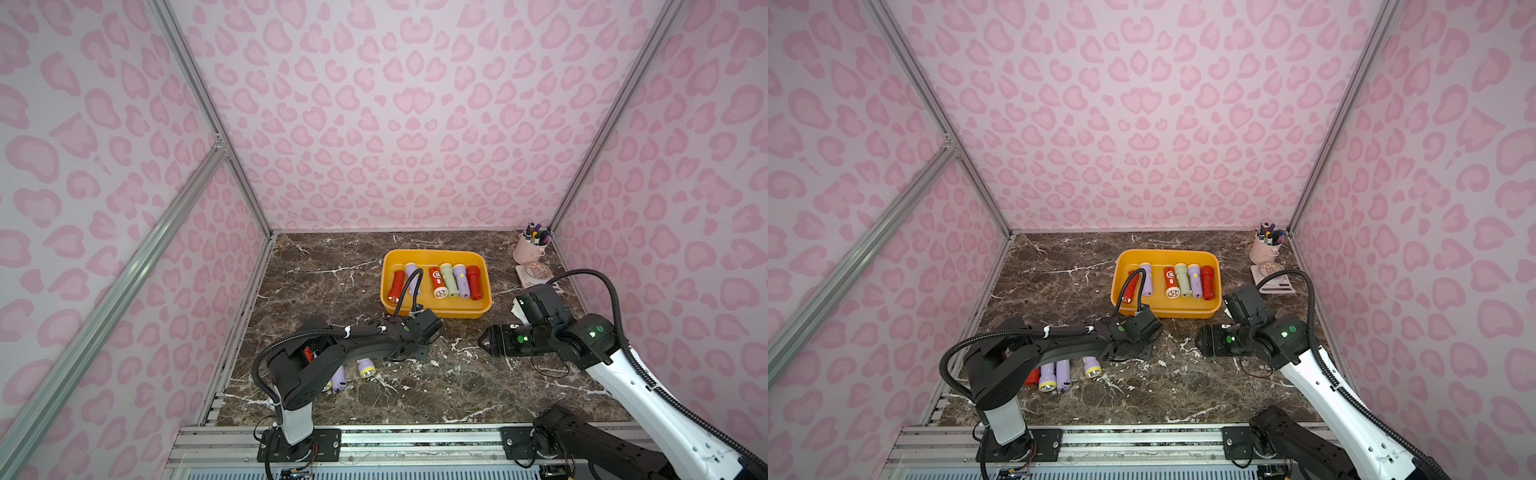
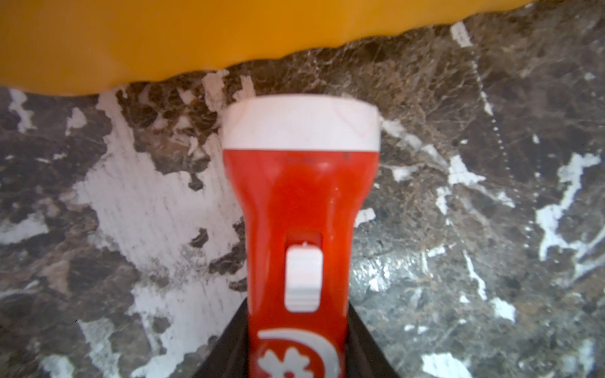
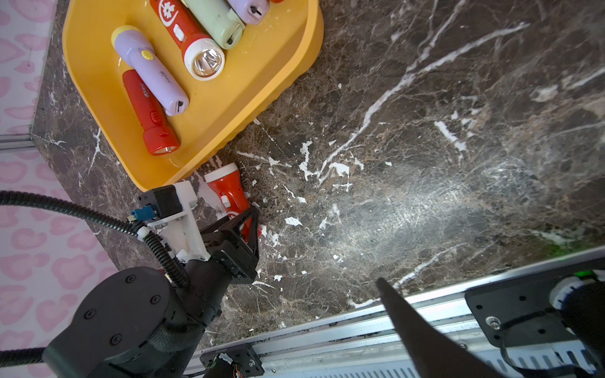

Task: Put the flashlights into the storage boxes
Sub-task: Pick up the flashlight from the center of the board, then place the flashlight at the storage box.

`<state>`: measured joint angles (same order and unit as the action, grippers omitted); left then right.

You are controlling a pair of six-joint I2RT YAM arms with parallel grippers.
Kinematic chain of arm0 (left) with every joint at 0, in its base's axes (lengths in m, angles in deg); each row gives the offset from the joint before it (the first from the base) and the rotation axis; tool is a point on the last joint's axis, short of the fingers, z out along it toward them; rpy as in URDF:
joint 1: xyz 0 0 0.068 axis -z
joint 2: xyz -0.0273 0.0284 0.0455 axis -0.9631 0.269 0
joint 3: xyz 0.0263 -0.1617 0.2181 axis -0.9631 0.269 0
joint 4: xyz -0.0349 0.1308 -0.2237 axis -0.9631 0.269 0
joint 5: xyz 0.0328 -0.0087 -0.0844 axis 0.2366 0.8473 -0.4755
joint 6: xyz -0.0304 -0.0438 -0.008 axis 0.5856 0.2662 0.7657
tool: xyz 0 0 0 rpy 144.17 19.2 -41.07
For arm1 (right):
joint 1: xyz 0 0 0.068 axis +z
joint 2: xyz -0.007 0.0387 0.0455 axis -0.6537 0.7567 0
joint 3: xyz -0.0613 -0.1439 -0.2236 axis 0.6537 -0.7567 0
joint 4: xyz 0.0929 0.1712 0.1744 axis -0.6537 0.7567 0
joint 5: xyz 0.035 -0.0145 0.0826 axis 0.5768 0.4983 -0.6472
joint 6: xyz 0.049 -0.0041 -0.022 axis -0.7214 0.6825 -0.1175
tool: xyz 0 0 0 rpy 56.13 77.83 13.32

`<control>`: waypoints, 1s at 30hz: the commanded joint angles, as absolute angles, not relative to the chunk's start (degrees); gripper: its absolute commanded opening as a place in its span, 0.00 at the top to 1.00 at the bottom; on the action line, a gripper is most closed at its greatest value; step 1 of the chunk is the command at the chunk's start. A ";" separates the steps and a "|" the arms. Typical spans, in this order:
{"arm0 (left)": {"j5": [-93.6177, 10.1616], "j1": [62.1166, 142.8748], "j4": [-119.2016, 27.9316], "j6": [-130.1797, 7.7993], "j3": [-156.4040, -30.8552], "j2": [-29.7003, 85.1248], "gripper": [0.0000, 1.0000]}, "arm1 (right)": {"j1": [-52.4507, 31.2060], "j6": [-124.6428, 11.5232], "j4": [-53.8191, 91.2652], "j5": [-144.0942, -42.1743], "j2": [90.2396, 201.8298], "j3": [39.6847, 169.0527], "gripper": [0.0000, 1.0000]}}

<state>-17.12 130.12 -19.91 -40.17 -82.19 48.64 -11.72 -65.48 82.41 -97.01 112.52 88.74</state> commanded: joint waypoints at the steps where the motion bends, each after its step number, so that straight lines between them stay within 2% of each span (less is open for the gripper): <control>1: -17.41 130.05 -18.76 -41.10 -82.76 47.52 0.59 | -11.91 -64.80 82.43 -97.00 113.39 89.13 0.24; 9: -16.10 130.12 -11.86 -41.88 -86.13 41.79 0.59 | -12.07 -63.02 80.57 -99.34 117.37 91.09 0.24; 14: -14.01 129.97 -6.85 -45.02 -93.02 41.11 0.60 | -12.10 -61.96 78.88 -101.38 120.55 92.71 0.24; 21: -14.58 126.84 -5.87 -49.52 -103.26 45.11 0.60 | -12.28 -60.81 78.38 -101.81 123.98 95.48 0.24; 30: -19.68 119.62 -7.19 -54.83 -116.12 55.57 0.60 | -14.93 -59.33 79.09 -101.62 127.42 98.87 0.24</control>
